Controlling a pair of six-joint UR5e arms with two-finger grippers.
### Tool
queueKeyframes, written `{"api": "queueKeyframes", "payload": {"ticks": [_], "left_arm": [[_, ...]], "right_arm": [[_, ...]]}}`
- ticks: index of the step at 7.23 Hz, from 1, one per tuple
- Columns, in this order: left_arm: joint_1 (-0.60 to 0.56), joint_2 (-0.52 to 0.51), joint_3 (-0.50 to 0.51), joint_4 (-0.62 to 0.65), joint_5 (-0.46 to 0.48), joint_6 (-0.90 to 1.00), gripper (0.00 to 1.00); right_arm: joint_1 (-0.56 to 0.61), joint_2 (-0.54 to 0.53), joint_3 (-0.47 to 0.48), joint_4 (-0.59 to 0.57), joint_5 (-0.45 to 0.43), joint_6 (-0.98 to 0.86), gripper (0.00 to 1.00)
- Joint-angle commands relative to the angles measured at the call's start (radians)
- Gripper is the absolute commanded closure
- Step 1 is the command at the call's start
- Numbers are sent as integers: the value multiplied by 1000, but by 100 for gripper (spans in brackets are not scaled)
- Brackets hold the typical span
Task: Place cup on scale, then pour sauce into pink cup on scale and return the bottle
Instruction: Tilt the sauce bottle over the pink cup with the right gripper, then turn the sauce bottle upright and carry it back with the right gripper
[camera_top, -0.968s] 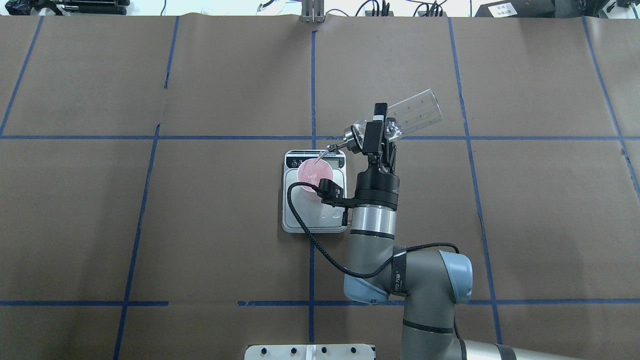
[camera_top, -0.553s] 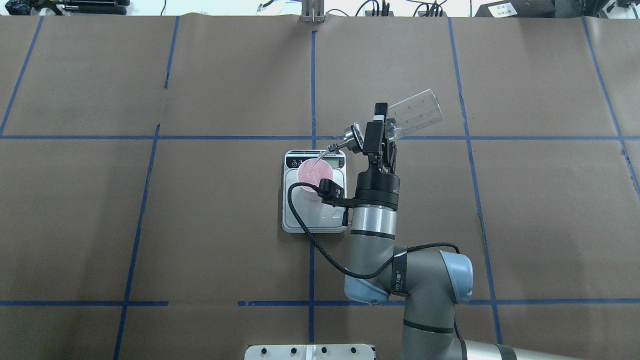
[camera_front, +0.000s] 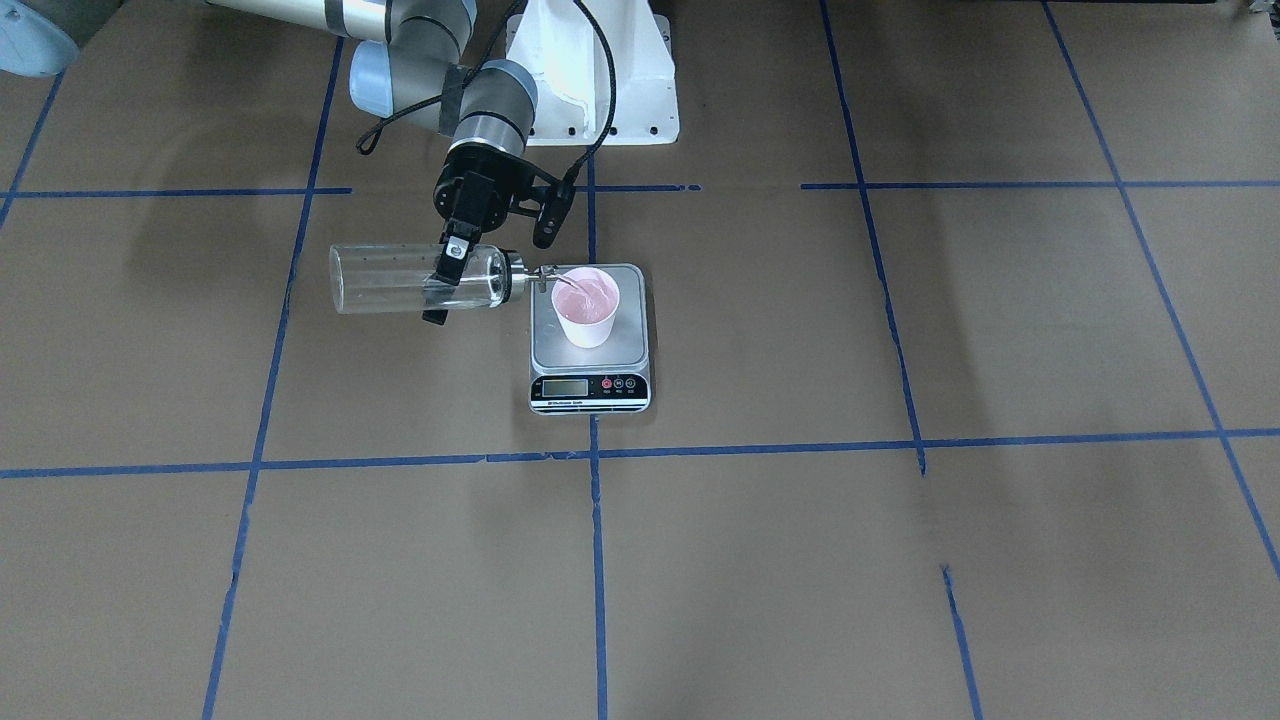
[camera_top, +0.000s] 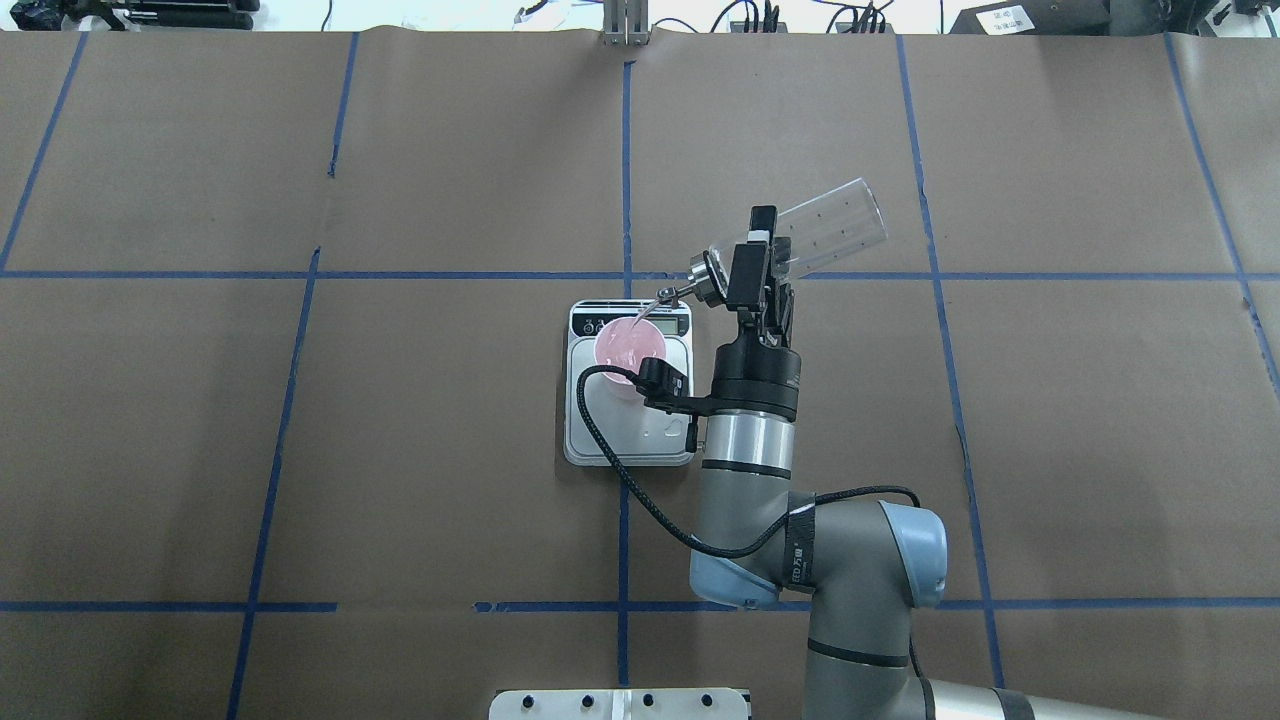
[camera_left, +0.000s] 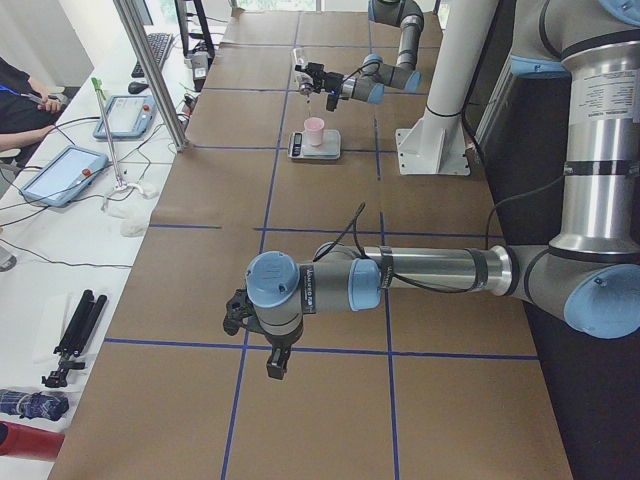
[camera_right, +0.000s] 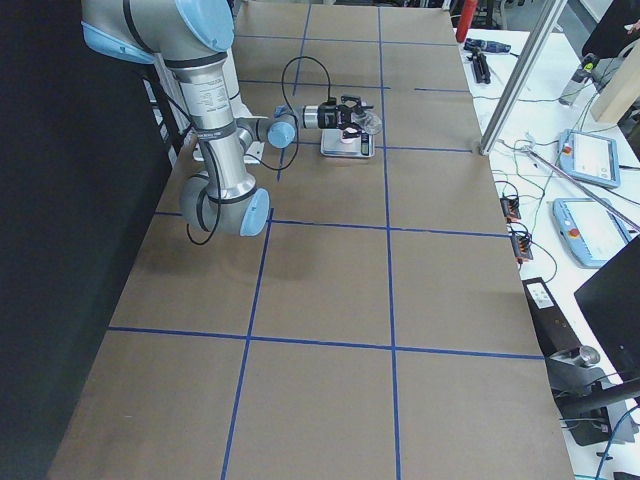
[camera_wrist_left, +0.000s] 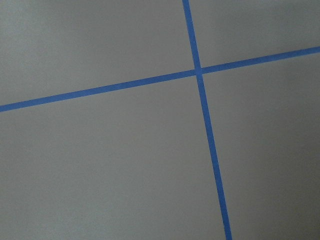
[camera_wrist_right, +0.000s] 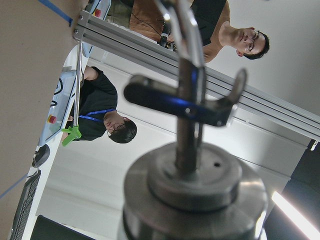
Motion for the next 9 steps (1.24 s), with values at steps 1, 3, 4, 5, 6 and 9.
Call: {"api": "queueKeyframes", "payload": {"ticks": [1, 3, 4, 5, 6, 9], "left_arm": [[0, 0, -1, 0, 0, 0, 0], [0, 0, 1, -2, 0, 0, 0], [0, 0, 1, -3, 0, 2, 0], [0, 0, 1, -3, 0, 2, 0], [0, 0, -1, -3, 0, 2, 0], [0, 0, -1, -3, 0, 3, 0]], "right_arm": [[-2, -2, 0, 4, 0, 4, 100], [-3, -6, 3, 16, 3, 12, 100], [-5, -11, 2, 83, 15, 15, 100], [-8, -28, 2, 167, 55, 17, 100], [-9, -51, 3, 262, 89, 17, 100], [-15, -48, 15, 561, 255, 26, 100]]}}
